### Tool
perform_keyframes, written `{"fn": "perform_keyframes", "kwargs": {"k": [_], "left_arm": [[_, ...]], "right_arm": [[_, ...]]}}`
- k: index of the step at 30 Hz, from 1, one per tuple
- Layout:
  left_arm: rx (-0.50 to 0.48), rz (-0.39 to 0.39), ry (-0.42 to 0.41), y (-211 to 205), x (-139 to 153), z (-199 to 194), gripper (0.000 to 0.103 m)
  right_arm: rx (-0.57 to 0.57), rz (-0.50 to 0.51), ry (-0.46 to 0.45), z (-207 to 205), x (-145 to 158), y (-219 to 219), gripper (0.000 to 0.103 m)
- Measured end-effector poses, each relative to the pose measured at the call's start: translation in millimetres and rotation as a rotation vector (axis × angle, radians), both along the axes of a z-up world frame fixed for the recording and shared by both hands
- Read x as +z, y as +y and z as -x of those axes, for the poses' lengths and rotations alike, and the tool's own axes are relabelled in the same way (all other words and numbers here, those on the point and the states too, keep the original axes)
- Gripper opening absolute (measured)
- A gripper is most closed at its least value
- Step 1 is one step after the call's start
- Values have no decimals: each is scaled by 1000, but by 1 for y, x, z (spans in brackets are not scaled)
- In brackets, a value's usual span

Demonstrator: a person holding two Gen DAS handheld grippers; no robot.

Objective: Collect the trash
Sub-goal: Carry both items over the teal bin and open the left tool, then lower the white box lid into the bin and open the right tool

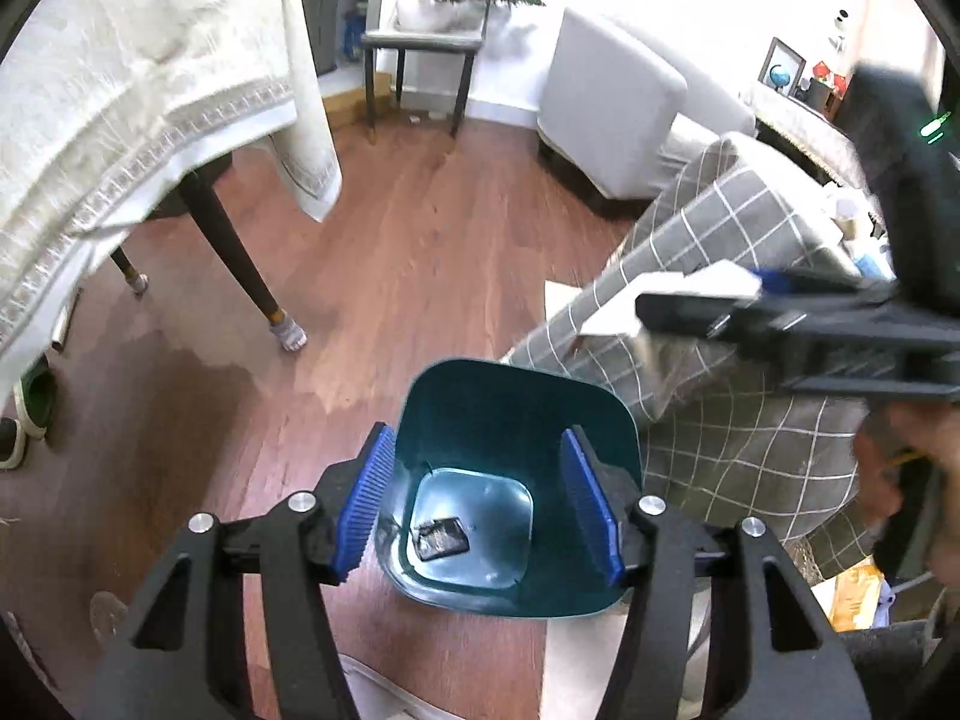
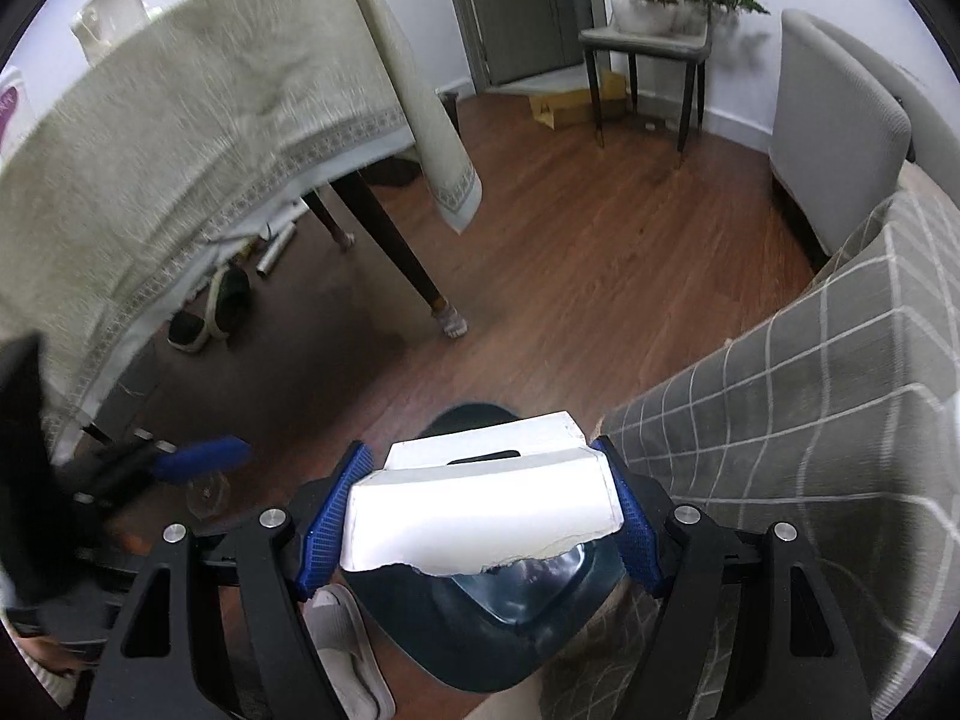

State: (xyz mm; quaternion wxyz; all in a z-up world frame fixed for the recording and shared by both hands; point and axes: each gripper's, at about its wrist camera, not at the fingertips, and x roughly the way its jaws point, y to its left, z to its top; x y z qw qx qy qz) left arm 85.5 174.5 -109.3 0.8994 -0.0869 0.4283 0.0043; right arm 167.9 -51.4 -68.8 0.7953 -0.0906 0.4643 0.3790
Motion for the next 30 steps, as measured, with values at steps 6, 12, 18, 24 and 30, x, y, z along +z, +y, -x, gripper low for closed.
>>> {"fn": "perform_keyframes", "kwargs": {"k": [6, 12, 18, 24, 30], "left_arm": [[-12, -20, -67, 4, 23, 9, 52], [-26, -15, -122, 6, 47, 15, 45], [-31, 17, -170, 10, 66, 19, 41], [-24, 41, -195, 13, 77, 22, 40], [-22, 46, -220, 10, 86, 23, 40]], "right_arm": [[-6, 63, 64, -6, -39, 16, 75], [14, 142, 114, -2, -76, 35, 75], [41, 218, 147, 7, -108, 45, 75], [48, 281, 185, 12, -135, 47, 75], [30, 306, 180, 14, -135, 42, 86]]}}
